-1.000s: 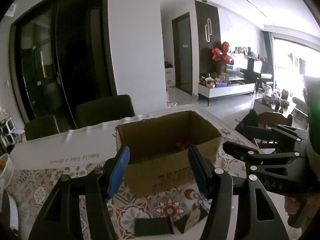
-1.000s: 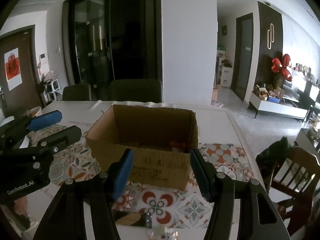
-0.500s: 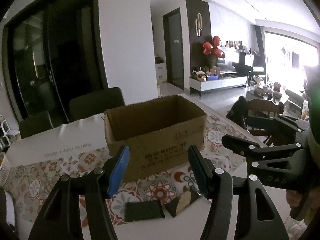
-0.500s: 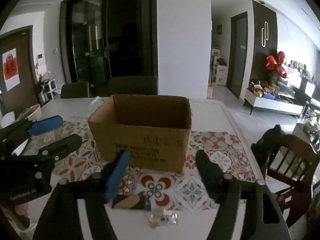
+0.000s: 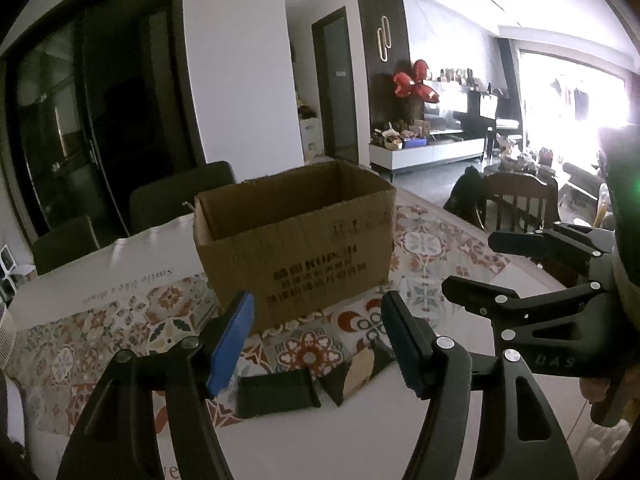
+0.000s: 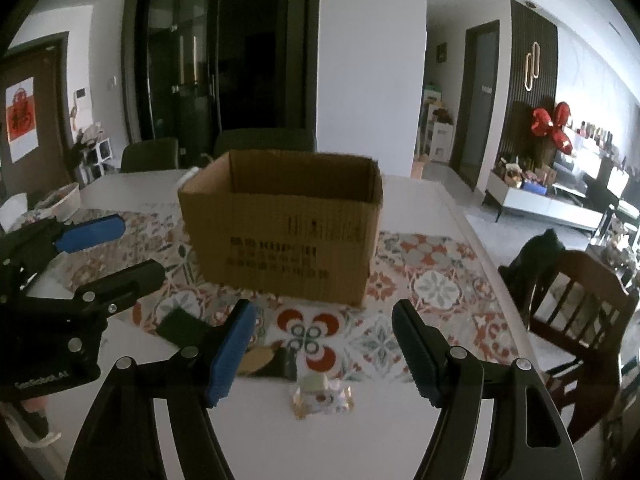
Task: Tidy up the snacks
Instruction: 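Withdraw both tools from the box back toward the remaining snacks, then grasp the black-gold bar with the left tool while the right tool grasps the clear-wrapped bar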
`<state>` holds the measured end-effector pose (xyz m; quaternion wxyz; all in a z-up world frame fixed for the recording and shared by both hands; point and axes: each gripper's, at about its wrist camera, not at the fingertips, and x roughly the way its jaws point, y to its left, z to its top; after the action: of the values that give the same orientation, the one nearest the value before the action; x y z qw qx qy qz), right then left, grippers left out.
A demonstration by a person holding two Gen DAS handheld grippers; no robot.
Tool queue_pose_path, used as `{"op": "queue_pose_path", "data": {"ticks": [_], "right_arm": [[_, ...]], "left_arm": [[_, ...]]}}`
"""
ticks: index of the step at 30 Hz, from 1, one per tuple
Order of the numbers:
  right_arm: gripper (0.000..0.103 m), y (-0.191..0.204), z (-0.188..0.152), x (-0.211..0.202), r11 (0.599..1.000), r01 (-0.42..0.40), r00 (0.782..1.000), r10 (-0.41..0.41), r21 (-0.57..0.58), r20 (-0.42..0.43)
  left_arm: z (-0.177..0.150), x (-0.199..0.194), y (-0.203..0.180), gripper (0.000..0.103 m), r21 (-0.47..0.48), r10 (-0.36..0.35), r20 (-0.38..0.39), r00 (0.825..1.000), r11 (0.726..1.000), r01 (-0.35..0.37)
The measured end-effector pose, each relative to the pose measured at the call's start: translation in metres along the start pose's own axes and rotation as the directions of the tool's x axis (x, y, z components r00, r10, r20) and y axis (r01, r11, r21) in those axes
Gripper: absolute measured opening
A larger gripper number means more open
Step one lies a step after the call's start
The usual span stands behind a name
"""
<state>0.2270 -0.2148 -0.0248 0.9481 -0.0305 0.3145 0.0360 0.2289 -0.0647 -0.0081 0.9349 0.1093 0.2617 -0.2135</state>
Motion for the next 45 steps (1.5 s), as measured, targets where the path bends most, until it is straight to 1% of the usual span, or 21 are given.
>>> {"op": "queue_pose_path", "data": {"ticks": [9,19,30,33,45], "right_arm": [[0.072,0.002,-0.027,0.013,1.000,-0.005,0.996,0.005,-0.003,-0.088],[0.071,0.004,-0.049,0.026,1.000,0.014,0.992,-0.018,-0.028,-0.125],[0.071,0.003,-0.075,0.049,0.998,0.021,0.987,-0.030,-0.058,-0.160],[0.071,0.003,-0.079,0.056,0.998,0.021,0.985,-0.032,-0.064,-0.172],[0.072,-0.001,-0.088,0.081,0.998,-0.009,0.974,-0.005,-0.060,-0.229]], "left_arm": [[-0.021,0.009,-0.010,0.066,0.061,-0.010,-0.024,1.000,0.998,0.011],[-0.038,0.023,-0.019,0.069,0.143,-0.025,-0.028,0.999,0.989,0.028],[-0.061,0.058,-0.033,0.070,0.253,-0.065,-0.113,0.991,0.963,0.092],[-0.065,0.067,-0.034,0.070,0.264,-0.067,-0.130,0.989,0.959,0.100],[-0.074,0.101,-0.035,0.069,0.257,-0.107,-0.193,0.975,0.954,0.156]]}}
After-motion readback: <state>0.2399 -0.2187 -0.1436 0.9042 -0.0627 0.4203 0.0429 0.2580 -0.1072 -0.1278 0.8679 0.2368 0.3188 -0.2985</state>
